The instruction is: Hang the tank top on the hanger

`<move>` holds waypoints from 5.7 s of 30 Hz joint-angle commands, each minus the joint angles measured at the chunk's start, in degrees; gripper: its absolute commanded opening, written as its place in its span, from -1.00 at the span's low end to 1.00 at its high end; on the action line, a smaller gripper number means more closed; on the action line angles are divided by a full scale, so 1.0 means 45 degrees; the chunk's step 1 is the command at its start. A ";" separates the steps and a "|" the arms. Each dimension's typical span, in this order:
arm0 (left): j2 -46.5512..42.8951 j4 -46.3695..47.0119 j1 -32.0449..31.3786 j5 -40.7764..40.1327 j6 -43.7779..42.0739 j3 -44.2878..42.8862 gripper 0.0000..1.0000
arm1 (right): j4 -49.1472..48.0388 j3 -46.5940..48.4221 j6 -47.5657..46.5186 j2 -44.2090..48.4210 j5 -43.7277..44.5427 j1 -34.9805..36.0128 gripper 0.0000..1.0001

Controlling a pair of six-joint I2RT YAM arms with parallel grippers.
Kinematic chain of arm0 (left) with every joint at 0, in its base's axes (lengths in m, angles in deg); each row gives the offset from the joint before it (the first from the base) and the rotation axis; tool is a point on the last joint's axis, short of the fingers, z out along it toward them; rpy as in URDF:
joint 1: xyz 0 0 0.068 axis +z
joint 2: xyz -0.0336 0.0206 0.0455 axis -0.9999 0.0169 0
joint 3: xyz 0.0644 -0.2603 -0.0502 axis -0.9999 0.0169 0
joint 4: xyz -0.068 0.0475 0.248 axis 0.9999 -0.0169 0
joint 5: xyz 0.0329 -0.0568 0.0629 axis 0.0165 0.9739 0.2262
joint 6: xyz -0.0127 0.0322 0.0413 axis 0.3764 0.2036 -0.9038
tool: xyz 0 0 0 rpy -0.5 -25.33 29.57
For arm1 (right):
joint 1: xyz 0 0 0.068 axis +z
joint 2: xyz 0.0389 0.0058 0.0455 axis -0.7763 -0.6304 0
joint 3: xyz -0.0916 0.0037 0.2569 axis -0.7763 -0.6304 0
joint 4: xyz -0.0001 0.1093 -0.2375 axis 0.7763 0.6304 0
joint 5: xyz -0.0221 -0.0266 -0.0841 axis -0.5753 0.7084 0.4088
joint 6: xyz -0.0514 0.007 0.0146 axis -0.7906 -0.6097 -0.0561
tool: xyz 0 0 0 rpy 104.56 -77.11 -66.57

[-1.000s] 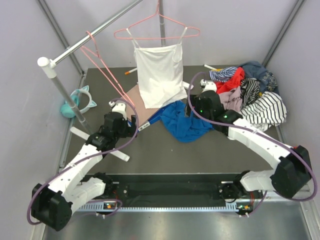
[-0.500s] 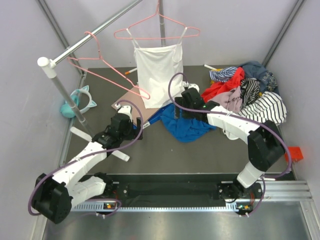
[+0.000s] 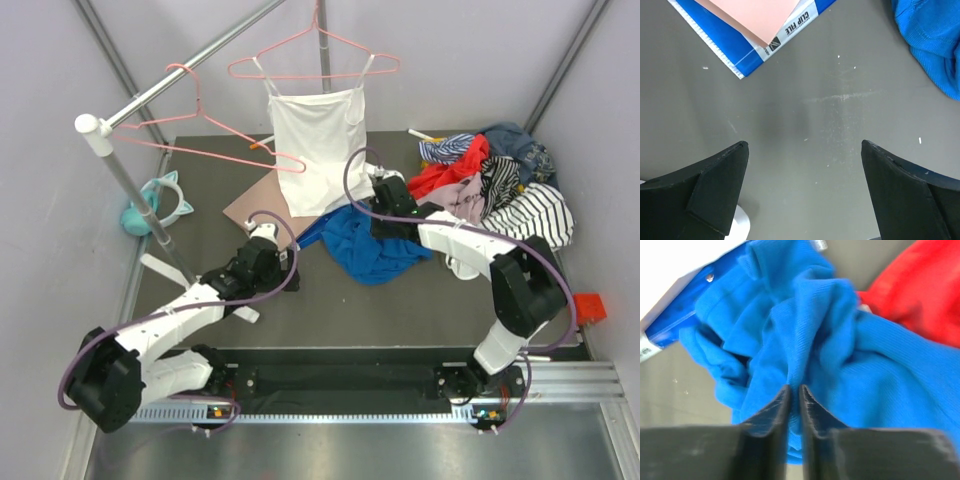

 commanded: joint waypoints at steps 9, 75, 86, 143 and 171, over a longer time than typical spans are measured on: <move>0.1383 0.0948 -0.0068 0.0521 0.0550 -0.1954 0.98 | 0.1024 0.2102 -0.0959 0.2628 -0.2841 0.1143 -1.00; 0.7048 0.2610 -0.1807 -0.1724 0.3069 -0.3908 0.25 | 0.0205 -0.3329 -0.0002 0.2987 -0.1125 -0.2936 0.30; 0.7128 0.2395 -0.1787 -0.2035 0.3088 -0.4280 -0.87 | -0.0128 -0.3525 -0.0315 0.2088 -0.2647 -0.3035 -0.04; -0.3752 -0.3836 -0.1514 -0.6235 0.3714 -0.0296 -1.00 | 0.0927 -0.3113 0.1404 0.3261 -0.0873 -0.2506 0.35; -0.4258 -0.3855 -0.1514 -0.8244 0.2639 -0.1798 -1.00 | 0.2444 -0.0910 0.0251 0.4640 -0.1536 -0.3289 -1.00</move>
